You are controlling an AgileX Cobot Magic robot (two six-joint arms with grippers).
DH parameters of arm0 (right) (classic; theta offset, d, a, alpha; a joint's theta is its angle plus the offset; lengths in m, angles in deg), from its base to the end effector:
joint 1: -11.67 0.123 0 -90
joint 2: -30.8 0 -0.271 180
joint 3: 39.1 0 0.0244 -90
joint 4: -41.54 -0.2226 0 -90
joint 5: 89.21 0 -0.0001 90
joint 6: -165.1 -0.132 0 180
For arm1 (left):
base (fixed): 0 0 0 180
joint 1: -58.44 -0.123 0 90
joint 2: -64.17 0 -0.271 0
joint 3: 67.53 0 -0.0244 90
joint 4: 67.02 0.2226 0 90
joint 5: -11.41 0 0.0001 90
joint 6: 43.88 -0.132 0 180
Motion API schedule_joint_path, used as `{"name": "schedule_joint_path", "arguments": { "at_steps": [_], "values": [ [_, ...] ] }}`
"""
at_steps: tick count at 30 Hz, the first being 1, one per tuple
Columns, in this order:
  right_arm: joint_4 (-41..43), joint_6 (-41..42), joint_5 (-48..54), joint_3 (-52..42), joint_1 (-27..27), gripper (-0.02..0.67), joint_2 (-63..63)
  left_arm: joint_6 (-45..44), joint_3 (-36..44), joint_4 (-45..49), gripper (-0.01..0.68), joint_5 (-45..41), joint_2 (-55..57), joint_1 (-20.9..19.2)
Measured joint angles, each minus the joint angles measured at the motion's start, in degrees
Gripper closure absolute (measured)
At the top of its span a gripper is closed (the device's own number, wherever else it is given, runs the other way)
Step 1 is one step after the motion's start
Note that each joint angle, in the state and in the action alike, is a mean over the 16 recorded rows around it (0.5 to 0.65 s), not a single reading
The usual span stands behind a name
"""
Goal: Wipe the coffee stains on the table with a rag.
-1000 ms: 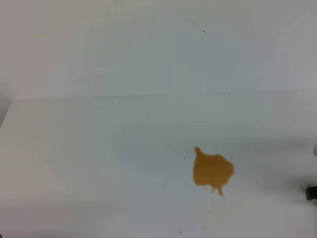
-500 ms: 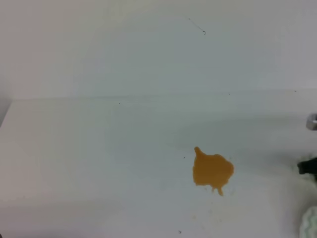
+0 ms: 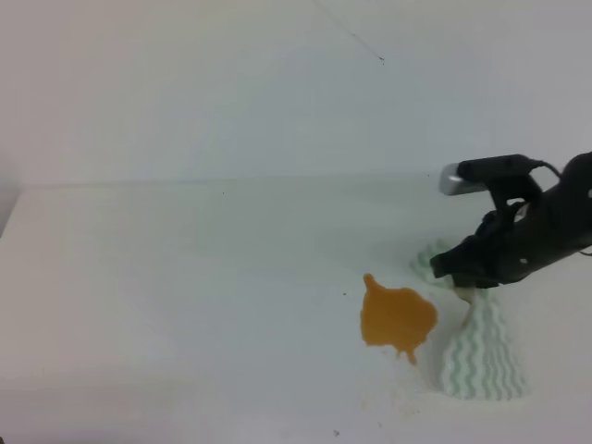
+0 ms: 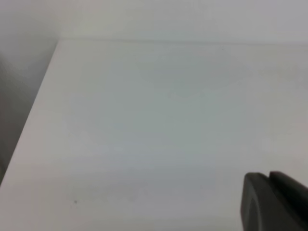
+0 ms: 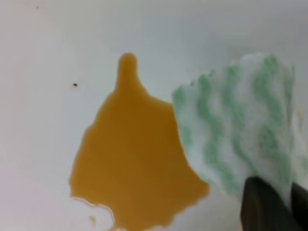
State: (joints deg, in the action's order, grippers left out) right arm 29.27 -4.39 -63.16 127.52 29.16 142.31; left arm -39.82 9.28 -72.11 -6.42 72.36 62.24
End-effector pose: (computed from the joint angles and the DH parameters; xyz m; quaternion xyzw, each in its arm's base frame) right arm 0.3403 0.1202 0.1535 -0.1541 0.9535 0.0846 0.2448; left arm 0.0796 -0.0089 0.1761 -0.0263 0.7809 -0.0796 0.6191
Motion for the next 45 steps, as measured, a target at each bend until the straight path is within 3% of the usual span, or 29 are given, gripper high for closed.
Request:
{"name": "schedule_joint_path", "arguments": {
  "at_steps": [18,33,45],
  "values": [
    [-9.3,3.5,-3.0,6.8,6.0,0.625,13.1,0.0,0.0,0.0,0.672,0.0,0.0,0.0],
    [-17.1,7.4,-8.2,8.5,7.0,0.625,13.6,0.0,0.1,0.0,0.672,0.1,-0.1,0.0],
    [-18.2,7.8,-3.5,13.3,7.0,0.627,17.8,0.0,0.0,0.0,0.672,0.0,0.0,0.0]
  ]
}}
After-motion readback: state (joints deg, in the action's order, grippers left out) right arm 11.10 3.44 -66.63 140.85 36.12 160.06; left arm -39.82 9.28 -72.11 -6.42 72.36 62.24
